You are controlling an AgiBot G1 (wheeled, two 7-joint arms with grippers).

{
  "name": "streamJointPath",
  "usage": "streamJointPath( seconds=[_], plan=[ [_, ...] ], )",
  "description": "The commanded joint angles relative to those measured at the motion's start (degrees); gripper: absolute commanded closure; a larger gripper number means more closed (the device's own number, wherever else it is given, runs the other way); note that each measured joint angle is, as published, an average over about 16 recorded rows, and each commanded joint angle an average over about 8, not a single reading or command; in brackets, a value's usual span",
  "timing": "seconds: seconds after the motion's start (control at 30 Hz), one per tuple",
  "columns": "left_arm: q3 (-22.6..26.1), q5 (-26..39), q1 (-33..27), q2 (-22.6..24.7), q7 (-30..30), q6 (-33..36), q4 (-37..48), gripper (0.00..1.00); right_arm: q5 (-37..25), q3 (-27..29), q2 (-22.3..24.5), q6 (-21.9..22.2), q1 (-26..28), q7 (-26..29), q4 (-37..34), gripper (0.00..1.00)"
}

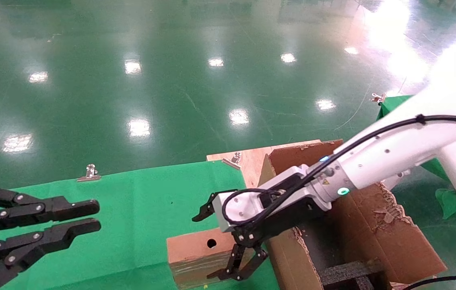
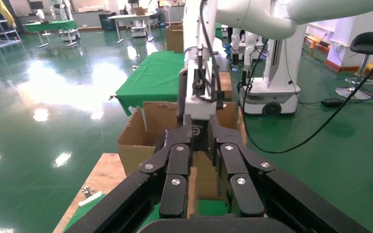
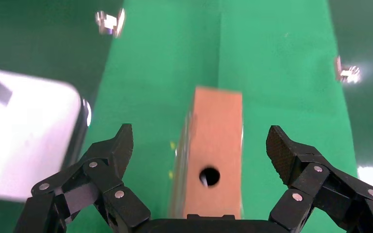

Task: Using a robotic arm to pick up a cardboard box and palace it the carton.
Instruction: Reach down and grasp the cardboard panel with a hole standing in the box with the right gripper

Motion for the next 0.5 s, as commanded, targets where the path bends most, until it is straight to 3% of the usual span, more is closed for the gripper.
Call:
streamJointPath(
  seconds=[0.03, 0.47, 0.5],
  plan=[
    [0.0, 0.0, 0.0, 0.0, 0.0, 0.0, 0.0, 1.0, -1.8, -2.0, -0.9, 0.1, 1.6, -0.7, -0.8, 0.0],
    [0.1, -0.1, 0.0, 0.0, 0.1, 0.0, 0.0, 1.0, -11.4, -10.0, -6.2, 1.4, 6.2, -2.3, -2.8, 0.0],
    [0.1, -0.1, 0.0, 0.0, 0.1, 0.0, 0.0, 1.0, -11.6, -10.2, -6.4, 1.5, 6.3, -2.4, -2.9, 0.03]
  ],
)
